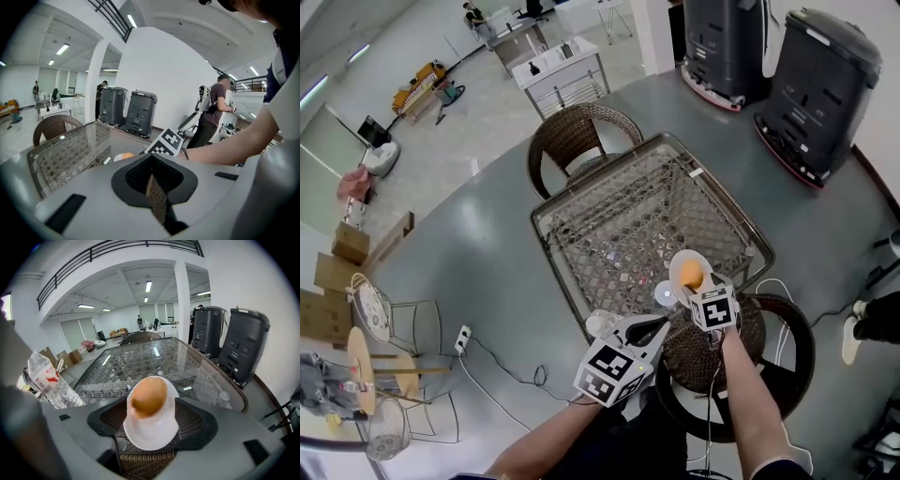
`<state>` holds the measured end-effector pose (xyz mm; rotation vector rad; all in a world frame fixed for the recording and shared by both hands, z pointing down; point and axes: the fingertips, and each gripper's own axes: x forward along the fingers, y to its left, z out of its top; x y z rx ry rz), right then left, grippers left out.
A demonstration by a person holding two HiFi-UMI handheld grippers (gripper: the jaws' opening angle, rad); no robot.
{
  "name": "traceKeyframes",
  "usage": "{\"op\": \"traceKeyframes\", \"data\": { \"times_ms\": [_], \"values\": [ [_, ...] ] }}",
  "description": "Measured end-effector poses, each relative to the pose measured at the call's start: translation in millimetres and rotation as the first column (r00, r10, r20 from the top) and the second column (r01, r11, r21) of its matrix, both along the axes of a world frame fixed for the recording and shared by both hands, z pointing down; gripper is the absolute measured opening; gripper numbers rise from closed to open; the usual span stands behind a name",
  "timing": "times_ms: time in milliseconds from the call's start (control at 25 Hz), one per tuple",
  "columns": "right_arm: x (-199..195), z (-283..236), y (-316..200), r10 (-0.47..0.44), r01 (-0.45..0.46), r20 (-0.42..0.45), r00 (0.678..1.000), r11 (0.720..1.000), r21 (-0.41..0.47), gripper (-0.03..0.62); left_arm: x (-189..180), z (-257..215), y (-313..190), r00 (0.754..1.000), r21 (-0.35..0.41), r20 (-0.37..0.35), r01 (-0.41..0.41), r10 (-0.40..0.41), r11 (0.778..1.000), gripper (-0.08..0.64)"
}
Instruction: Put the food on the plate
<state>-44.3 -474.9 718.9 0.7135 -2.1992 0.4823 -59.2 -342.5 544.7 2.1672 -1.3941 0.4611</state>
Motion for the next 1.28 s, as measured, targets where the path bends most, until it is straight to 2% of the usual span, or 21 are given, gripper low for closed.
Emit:
{"op": "traceKeyframes", "data": {
  "times_ms": [320,520,680,720,1000,1160,1280],
  "values": [
    [20,-73,17,0.028,-0.038,0.099,0.995,0.994,0.099,0.301,17,-27,-13,0.993,0.085,-0.028,-0.11,0.112,0.99,0.008],
    [25,-139,25,0.088,-0.127,0.2,0.976,0.974,0.189,0.176,16,-57,-22,0.984,0.16,-0.047,-0.161,0.17,0.974,0.008],
    [30,-189,28,0.125,-0.195,0.257,0.958,0.943,0.27,0.024,14,-75,-30,0.977,0.206,-0.049,-0.192,0.206,0.959,0.008],
    [31,-200,30,0.125,-0.204,0.269,0.955,0.935,0.289,0.006,14,-80,-31,0.975,0.217,-0.045,-0.202,0.216,0.955,0.008],
    [21,-282,51,0.038,-0.211,0.405,0.914,0.895,0.393,0.003,10,-116,-37,0.966,0.297,-0.052,-0.226,0.252,0.928,0.008],
    [18,-325,59,0.019,-0.264,0.487,0.873,0.858,0.44,0.004,2,-138,-40,0.963,0.345,-0.066,-0.225,0.262,0.911,0.008],
    [17,-350,65,0.017,-0.308,0.554,0.832,0.844,0.438,0.003,-4,-155,-39,0.96,0.378,-0.072,-0.224,0.27,0.898,0.008]
  ]
}}
